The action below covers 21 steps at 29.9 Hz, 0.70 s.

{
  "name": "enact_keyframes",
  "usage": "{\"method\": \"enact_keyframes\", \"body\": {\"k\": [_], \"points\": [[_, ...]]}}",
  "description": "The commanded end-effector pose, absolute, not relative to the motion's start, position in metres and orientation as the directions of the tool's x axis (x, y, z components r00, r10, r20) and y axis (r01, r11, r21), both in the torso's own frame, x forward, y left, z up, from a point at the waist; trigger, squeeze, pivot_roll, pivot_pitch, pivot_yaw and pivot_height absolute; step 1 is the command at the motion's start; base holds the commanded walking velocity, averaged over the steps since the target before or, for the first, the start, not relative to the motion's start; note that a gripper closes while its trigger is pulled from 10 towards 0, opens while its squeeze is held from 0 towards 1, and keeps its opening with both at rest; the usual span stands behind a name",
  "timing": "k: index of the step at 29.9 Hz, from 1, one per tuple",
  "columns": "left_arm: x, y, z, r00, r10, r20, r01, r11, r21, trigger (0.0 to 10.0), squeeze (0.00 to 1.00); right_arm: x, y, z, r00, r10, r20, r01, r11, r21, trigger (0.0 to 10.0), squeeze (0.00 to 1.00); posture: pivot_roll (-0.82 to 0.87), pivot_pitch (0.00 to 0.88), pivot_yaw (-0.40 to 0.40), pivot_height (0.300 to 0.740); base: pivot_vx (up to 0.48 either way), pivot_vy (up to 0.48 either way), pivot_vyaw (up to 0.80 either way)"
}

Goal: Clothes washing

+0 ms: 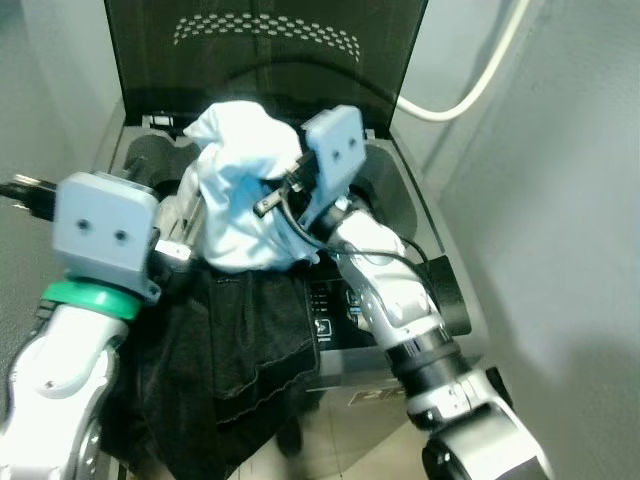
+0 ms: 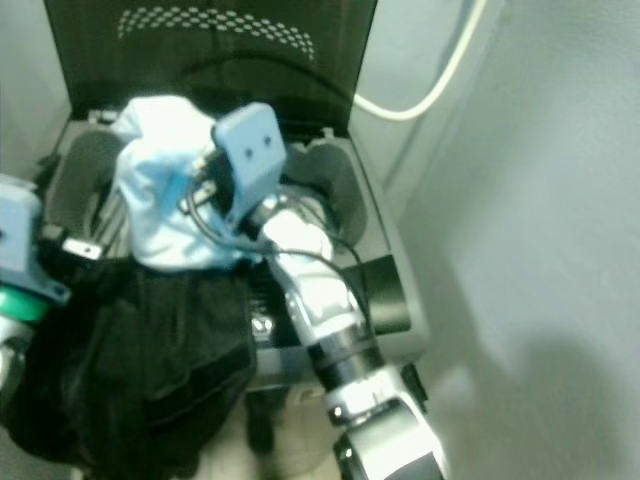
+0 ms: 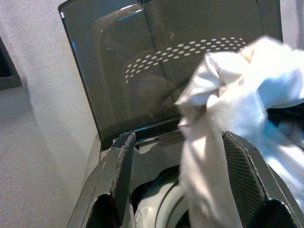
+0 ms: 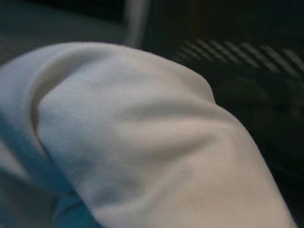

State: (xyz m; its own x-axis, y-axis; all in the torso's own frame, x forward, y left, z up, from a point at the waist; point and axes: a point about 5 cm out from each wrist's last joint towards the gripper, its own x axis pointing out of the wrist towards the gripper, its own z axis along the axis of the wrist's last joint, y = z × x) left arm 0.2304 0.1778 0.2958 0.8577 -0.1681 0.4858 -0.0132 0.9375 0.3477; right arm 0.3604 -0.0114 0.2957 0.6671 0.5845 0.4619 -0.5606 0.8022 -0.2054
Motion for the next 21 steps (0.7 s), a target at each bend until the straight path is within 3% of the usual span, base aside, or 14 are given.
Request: {"method": "enact_keyframes", "body": {"k": [1, 4, 5, 8, 14, 15, 17, 18, 21], "points": [[0.222, 0.170, 0.296, 0.853, -0.215, 0.475, 0.032, 0.931, 0.365, 10.0, 0.00, 0.374, -0.026, 0.297, 0.749, 0.488, 0.448, -0.463, 0.869, -0.173, 10.0, 1.00, 0.22, 0.152, -0.130, 0.740, 0.000, 0.000, 0.00], [0.220, 0.169, 0.294, 0.855, -0.231, 0.465, 0.048, 0.927, 0.372, 10.0, 0.00, 0.378, -0.031, 0.298, 0.765, 0.470, 0.441, -0.436, 0.881, -0.184, 10.0, 1.00, 0.23, 0.152, -0.127, 0.740, 0.000, 0.000, 0.00], [0.218, 0.166, 0.292, 0.856, -0.293, 0.425, 0.119, 0.913, 0.390, 10.0, 0.00, 0.382, -0.044, 0.300, 0.770, 0.474, 0.427, -0.418, 0.880, -0.224, 10.0, 1.00, 0.23, 0.150, -0.120, 0.740, 0.000, 0.000, 0.00], [0.216, 0.165, 0.292, 0.852, -0.342, 0.397, 0.175, 0.900, 0.400, 10.0, 0.00, 0.384, -0.052, 0.299, 0.766, 0.498, 0.406, -0.424, 0.867, -0.263, 10.0, 1.00, 0.22, 0.148, -0.111, 0.740, 0.000, 0.000, 0.00], [0.213, 0.173, 0.295, 0.836, -0.467, 0.289, 0.323, 0.843, 0.430, 10.0, 0.00, 0.379, -0.070, 0.287, 0.713, 0.625, 0.319, -0.515, 0.775, -0.367, 10.0, 1.00, 0.21, 0.142, -0.067, 0.740, 0.000, 0.000, 0.00], [0.213, 0.177, 0.298, 0.830, -0.489, 0.267, 0.345, 0.827, 0.443, 10.0, 0.00, 0.373, -0.074, 0.281, 0.677, 0.678, 0.287, -0.566, 0.729, -0.386, 10.0, 0.53, 0.21, 0.142, -0.054, 0.740, 0.000, 0.000, 0.00], [0.212, 0.179, 0.300, 0.827, -0.501, 0.255, 0.356, 0.818, 0.452, 10.0, 0.00, 0.368, -0.076, 0.277, 0.650, 0.712, 0.266, -0.600, 0.696, -0.396, 10.0, 0.53, 0.21, 0.142, -0.054, 0.740, 0.000, 0.000, 0.00], [0.212, 0.181, 0.301, 0.824, -0.517, 0.232, 0.374, 0.803, 0.463, 10.0, 0.00, 0.360, -0.078, 0.273, 0.600, 0.761, 0.249, -0.656, 0.645, -0.391, 10.0, 0.00, 0.21, 0.141, -0.044, 0.740, 0.000, 0.000, 0.00], [0.207, 0.183, 0.297, 0.808, -0.569, 0.150, 0.440, 0.754, 0.488, 10.0, 0.00, 0.331, -0.083, 0.272, 0.429, 0.866, 0.255, -0.775, 0.498, -0.389, 10.0, 0.00, 0.20, 0.139, -0.029, 0.740, 0.000, 0.000, 0.00]]}}
